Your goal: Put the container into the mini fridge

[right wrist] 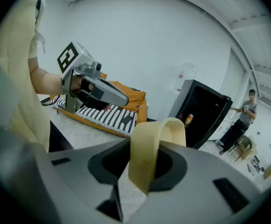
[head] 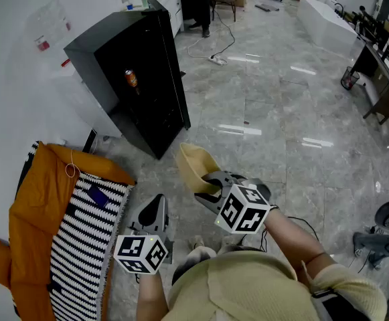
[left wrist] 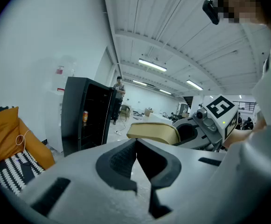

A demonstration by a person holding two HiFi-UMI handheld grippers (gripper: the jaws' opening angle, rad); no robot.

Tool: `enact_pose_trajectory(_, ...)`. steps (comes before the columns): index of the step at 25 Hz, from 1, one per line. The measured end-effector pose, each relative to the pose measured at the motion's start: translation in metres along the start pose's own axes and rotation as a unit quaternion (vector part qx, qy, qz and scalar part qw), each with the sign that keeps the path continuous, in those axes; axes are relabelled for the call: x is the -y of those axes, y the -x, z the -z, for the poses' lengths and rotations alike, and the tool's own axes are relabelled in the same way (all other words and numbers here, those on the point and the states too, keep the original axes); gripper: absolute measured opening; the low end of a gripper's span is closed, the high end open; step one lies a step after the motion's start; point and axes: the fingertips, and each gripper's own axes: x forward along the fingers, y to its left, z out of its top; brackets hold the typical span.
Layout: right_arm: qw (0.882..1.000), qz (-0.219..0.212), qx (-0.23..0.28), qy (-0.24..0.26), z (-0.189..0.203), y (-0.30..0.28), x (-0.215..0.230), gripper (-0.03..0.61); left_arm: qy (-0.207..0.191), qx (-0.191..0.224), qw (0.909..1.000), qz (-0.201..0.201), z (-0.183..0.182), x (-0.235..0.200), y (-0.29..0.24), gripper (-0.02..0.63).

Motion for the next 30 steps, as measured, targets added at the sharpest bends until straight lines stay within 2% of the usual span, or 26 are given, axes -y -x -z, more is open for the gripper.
enact_pose_trajectory(6,1.0,-0.001,0.001,0.001,0.007,0.004,0.007,0.118,-0.012,-0.002,0.9999,-0.001,0.0,0.008,-0.009,0.021)
enact_pose_trajectory(11,1.0,-0.002,0.006,-0.005,0.015,0.006,0.01,0.12,0.017,-0.003,0.9998,-0.008,0.005,0.012,-0.014,0.021)
enact_pose_trajectory(18,1.0,-0.018,0.012,0.001,0.031,0.004,0.015,0.12,0.001,-0.035,0.9988,-0.035,0.02,0.018,-0.021,0.021)
enact_pose_trajectory(24,0.999,-0.036,0.006,0.01,0.033,-0.008,0.026,0.12,0.016,-0.045,0.9973,-0.056,0.019,-0.004,-0.037,0.021)
enact_pose_trajectory(30,0.999,-0.038,-0.011,0.02,0.029,-0.03,0.053,0.12,0.007,-0.049,0.9982,-0.032,0.005,-0.027,-0.074,0.021)
